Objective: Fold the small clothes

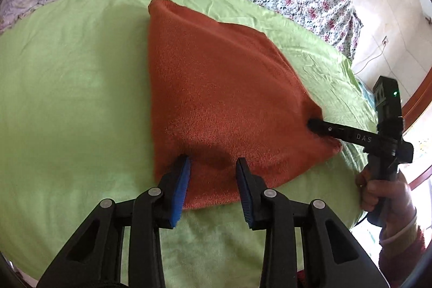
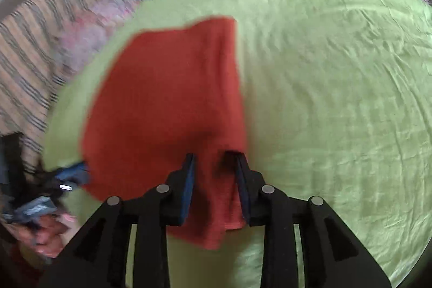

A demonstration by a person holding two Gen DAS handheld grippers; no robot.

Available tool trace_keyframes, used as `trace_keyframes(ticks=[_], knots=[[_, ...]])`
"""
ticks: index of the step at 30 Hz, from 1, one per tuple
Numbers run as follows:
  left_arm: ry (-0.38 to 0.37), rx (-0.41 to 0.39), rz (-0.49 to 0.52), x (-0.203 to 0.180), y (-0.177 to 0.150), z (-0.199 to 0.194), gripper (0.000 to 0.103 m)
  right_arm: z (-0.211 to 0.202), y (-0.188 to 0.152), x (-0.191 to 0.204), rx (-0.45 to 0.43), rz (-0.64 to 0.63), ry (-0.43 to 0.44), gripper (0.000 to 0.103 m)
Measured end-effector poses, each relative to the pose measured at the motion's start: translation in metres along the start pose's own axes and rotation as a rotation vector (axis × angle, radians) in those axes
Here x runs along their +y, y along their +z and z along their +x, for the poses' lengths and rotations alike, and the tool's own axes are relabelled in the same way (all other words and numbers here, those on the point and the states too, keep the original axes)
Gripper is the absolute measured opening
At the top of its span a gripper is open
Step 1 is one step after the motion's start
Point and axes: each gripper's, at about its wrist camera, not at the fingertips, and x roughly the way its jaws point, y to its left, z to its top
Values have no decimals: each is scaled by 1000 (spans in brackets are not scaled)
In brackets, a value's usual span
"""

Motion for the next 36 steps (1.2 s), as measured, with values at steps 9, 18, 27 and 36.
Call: trace_keyframes(ticks=[9, 18, 27, 36], knots=[[45, -4, 41, -15, -11, -3, 43, -1, -3, -5, -14, 21, 15, 34], [63, 21, 24, -14, -20, -18, 44, -22, -9, -5, -45, 14, -43, 37], [61, 17, -16, -14, -20, -38, 61, -62, -21, 5, -101, 29, 22, 70], [154, 12, 10, -7, -32, -55, 80, -72, -43, 31, -62, -54, 61, 85]])
